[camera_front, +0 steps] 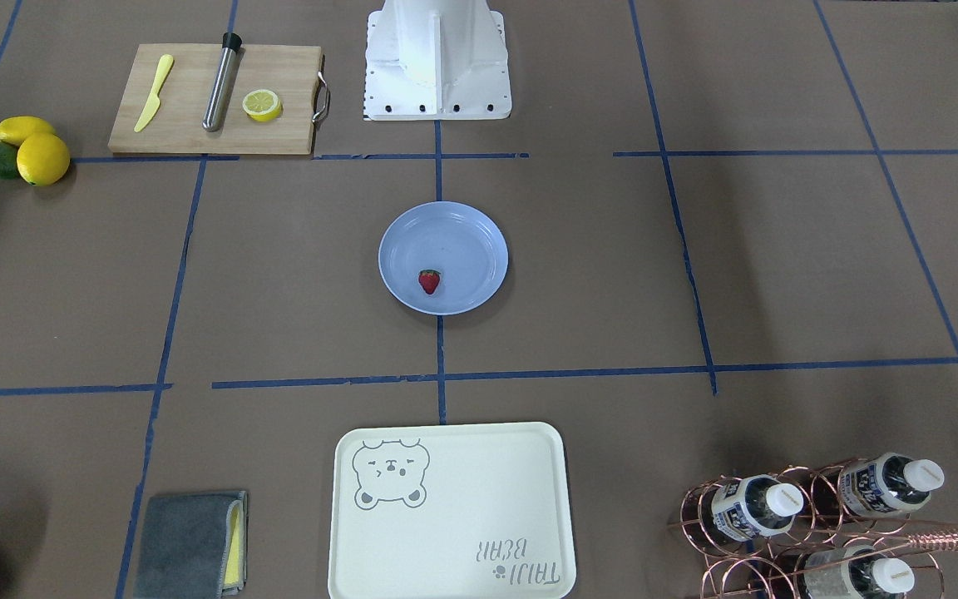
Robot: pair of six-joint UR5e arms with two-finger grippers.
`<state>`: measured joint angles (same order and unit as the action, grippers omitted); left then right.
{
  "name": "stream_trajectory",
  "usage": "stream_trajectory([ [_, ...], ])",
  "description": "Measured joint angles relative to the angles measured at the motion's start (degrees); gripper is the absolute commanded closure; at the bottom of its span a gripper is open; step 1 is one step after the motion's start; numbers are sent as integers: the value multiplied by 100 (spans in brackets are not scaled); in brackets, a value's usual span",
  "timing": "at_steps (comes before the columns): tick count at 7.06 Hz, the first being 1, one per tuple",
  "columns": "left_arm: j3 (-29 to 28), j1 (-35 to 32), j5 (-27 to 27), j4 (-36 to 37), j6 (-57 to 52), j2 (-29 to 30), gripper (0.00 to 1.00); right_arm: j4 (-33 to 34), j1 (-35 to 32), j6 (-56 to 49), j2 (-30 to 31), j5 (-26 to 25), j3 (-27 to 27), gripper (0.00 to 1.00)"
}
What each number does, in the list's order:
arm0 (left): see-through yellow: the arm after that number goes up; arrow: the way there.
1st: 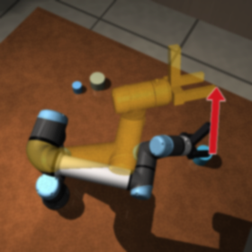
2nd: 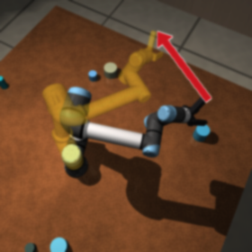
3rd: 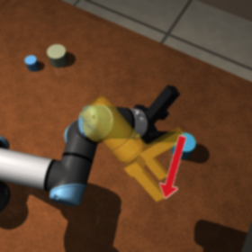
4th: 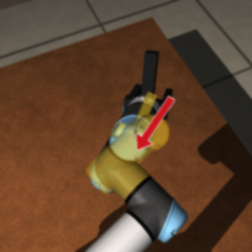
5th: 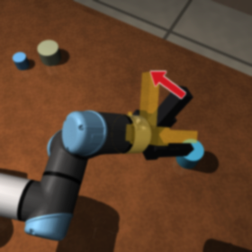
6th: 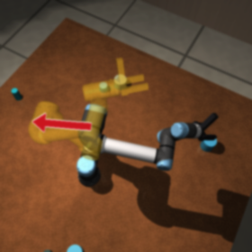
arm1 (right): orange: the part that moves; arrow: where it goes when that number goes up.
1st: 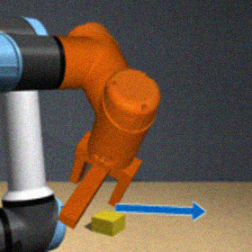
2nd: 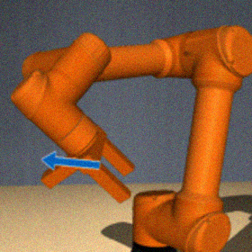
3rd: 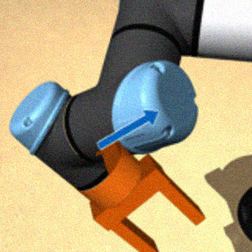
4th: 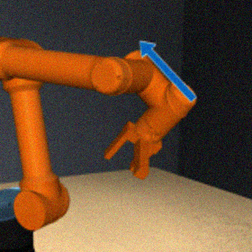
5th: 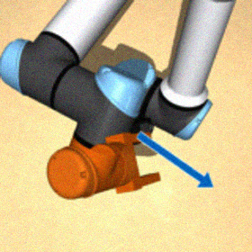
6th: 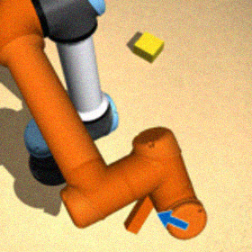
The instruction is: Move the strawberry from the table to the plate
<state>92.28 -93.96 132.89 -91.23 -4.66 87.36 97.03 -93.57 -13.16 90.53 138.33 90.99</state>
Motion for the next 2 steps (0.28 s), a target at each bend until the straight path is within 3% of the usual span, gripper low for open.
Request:
stream_trajectory([
  [2,0,0,0,0,0,5,0,-6,3,-2,-3,7,20,0],
])
